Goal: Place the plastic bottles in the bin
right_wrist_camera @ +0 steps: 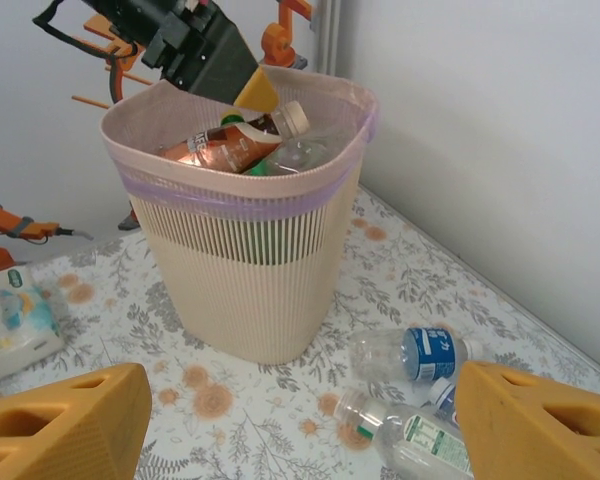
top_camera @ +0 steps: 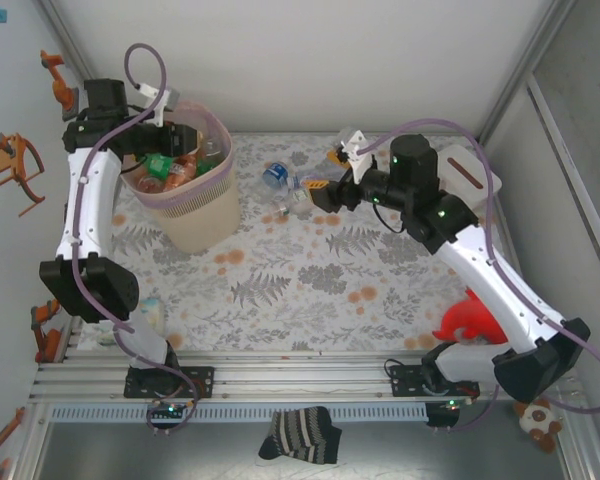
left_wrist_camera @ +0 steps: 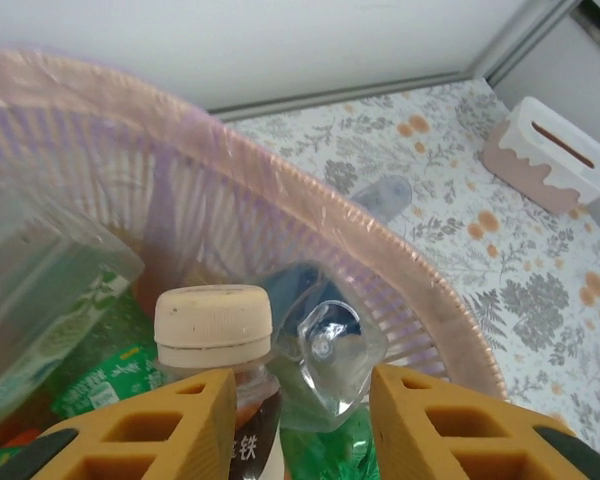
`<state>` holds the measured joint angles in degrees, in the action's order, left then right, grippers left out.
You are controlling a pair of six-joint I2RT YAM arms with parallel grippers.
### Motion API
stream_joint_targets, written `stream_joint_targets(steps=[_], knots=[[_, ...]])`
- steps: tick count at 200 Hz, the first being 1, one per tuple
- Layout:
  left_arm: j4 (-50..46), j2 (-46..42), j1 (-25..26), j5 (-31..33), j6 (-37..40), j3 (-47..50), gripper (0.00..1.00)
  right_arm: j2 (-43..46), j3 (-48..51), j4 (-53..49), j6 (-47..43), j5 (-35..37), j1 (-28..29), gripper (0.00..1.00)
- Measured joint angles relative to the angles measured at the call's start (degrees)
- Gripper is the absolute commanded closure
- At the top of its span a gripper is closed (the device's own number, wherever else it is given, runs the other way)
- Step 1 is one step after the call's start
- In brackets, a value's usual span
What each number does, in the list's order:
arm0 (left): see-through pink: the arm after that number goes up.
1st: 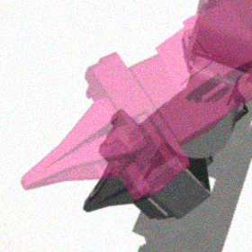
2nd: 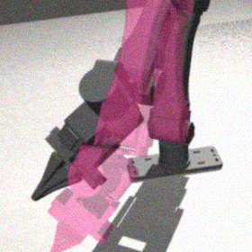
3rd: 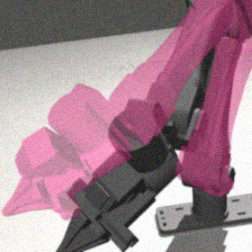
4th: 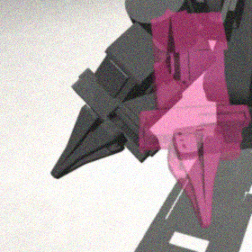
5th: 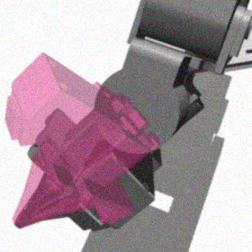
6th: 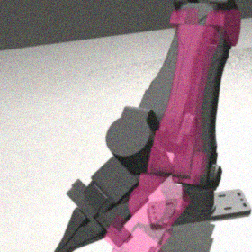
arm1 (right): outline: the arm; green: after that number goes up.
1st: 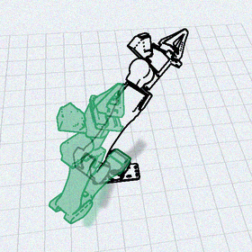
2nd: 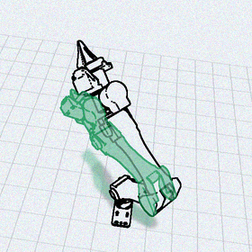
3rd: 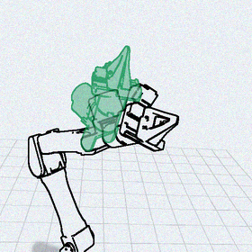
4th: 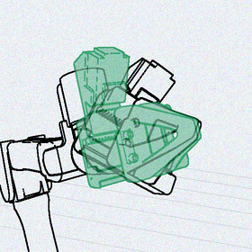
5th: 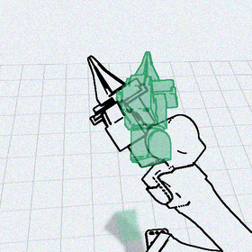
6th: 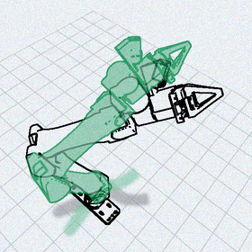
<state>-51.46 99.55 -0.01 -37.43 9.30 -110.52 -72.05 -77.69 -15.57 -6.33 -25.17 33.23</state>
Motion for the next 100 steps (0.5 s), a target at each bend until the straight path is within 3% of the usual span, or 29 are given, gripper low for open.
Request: stream_joint_targets(steps=[57,100], knots=[[-0.2,0.2,-0.2,2.7,1.2,7.4,0.69,1.2,2.8,1.0,0.9,0.9,0.0,0.22],[2.0,-3.1,-1.4,3.3,1.2,13.5,0.62,1.0,2.9,1.3,1.0,0.9,0.0,0.22]])
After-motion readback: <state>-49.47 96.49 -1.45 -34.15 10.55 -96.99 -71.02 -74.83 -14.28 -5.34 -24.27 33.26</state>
